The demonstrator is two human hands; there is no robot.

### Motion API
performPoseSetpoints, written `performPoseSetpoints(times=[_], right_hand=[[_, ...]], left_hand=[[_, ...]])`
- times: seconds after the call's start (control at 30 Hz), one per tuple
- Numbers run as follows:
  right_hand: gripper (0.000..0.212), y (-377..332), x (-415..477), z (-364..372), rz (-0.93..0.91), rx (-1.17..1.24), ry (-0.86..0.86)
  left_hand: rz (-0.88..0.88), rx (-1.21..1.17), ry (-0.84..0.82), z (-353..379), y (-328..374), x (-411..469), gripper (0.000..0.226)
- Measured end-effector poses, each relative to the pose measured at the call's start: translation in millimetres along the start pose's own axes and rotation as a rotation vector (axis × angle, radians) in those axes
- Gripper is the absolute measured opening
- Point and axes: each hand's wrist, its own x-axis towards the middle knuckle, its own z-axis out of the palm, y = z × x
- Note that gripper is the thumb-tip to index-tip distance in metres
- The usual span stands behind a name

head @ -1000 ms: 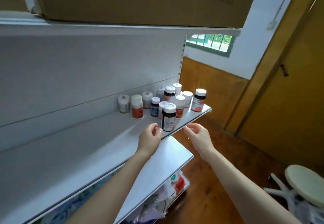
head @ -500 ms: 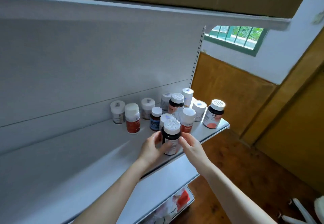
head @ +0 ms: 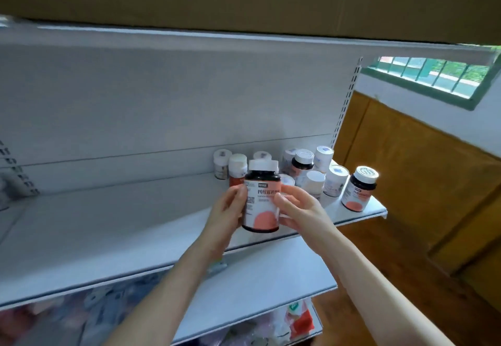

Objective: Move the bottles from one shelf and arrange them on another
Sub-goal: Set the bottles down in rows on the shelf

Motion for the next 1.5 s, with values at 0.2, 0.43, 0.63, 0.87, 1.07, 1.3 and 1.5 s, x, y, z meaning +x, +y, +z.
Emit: performPoseSetpoints(times=[0.2, 0.43, 0.63, 0.87, 1.07, 1.3, 1.5], right_hand=[[0.022, -5, -26, 55, 0.016, 0.089, -0.291], [0.032, -14, -43, 156, 0.022, 0.096, -0.501], [0.043, -17, -64, 286, 0.076, 0.048, -0.736], [0.021, -1, -113, 490, 0.101, 0.03, -0.937], [0.008, 11, -150, 635, 0.121, 0.037, -1.006], [0.017, 27, -148, 765, 0.153, -0.013, -1.077], [0.017, 43, -112, 889, 0.142, -0.054, -1.123]], left_hand=[[0.031, 0.072, 0.297, -28, 29, -78, 0.031], [0.061, 0.178, 0.435, -101, 61, -162, 0.011], [0.105, 0.214, 0.709, -191, 86, -249, 0.04], [0.12, 0.147, 0.958, -342, 103, -371, 0.014], [0.1, 0.028, 0.998, -454, 118, -457, 0.022], [0.099, 0.015, 1.068, -569, 111, -495, 0.03], [0.086, 0.084, 1.165, -686, 116, -497, 0.028]])
